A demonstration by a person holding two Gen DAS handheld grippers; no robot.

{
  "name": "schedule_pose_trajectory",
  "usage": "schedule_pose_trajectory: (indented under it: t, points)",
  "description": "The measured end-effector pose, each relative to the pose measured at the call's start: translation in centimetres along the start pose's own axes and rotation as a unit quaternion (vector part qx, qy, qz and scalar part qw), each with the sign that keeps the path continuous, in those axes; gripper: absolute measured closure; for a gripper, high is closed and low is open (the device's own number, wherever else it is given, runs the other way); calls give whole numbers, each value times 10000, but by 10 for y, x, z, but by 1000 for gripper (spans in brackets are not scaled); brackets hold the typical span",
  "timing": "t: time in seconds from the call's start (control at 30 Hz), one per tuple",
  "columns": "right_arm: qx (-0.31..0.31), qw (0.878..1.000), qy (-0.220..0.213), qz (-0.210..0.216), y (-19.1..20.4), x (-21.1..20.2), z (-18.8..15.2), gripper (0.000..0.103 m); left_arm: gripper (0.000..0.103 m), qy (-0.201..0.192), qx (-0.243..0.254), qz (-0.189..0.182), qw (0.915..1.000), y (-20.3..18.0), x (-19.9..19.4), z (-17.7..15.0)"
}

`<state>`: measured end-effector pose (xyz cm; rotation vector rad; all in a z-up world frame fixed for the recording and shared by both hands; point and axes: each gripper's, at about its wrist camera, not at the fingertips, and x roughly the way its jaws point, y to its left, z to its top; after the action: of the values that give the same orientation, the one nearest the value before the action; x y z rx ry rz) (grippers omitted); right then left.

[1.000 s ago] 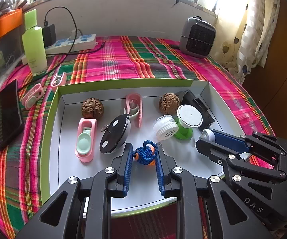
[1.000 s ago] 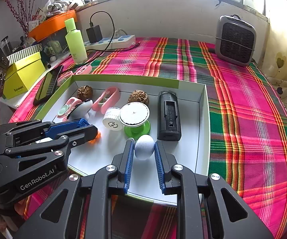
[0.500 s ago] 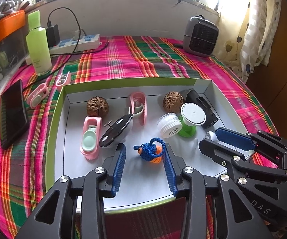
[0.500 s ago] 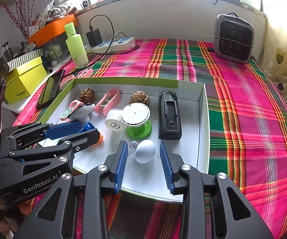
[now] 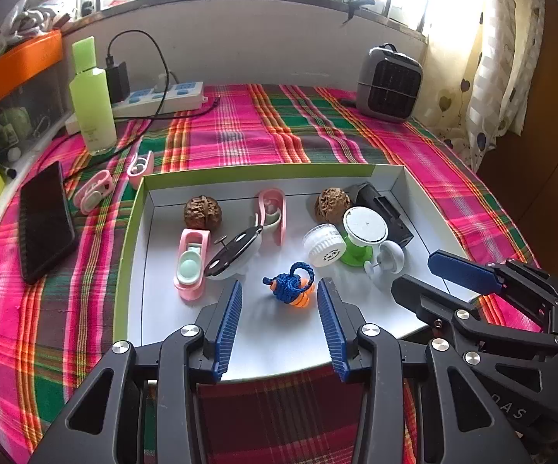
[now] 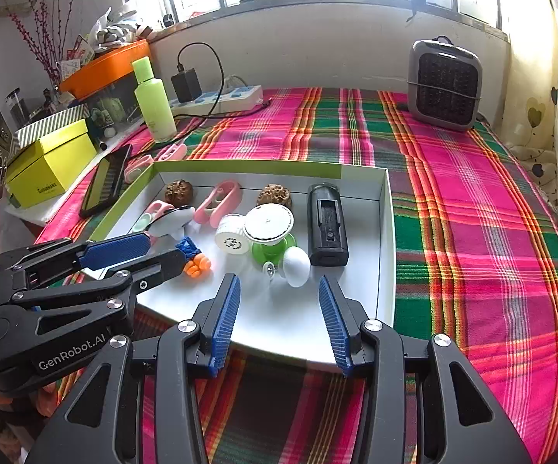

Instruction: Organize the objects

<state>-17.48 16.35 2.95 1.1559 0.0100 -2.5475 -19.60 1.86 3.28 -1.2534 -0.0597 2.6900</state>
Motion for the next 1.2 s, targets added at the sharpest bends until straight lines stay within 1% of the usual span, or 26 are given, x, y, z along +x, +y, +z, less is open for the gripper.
schedule_pose_trajectory:
  t: [0.17,0.27,0.37,0.47,0.57,0.67,0.9,1.03,1.13,1.2]
  points:
    - [-73,9998,-131,-104,5,-12,-3,59,64,-161,50,198,9997,-4,-15,-6]
    - [-86,9996,-191,-186,8,-19,-7,59,64,-199,-35,180,9996,-2,-23,-10]
    - [-90,9995,-234,-198,10,-25,-11,59,64,-323,34,367,9988,-4,-32,-15]
    - [-118,9993,-256,-254,13,-30,-16,59,64,-348,0,314,9989,-5,-41,-20]
    - [-104,9991,-264,-309,16,-36,-23,59,64,-415,-3,449,9981,-6,-48,-27]
    - [-96,9993,-230,-277,19,-42,-31,59,64,-383,-11,455,9982,-8,-52,-36]
    - [-94,9991,-153,-393,22,-47,-51,59,64,-258,99,555,9981,-17,-54,-60]
    - [-69,9989,-2,-462,22,-44,-61,59,64,-137,89,552,9983,-21,-52,-72]
    - [-109,9981,97,-591,22,-41,-68,59,64,-48,46,621,9980,-21,-49,-80]
    - [-111,9980,162,-603,22,-39,-72,59,64,1,1,683,9977,-20,-48,-85]
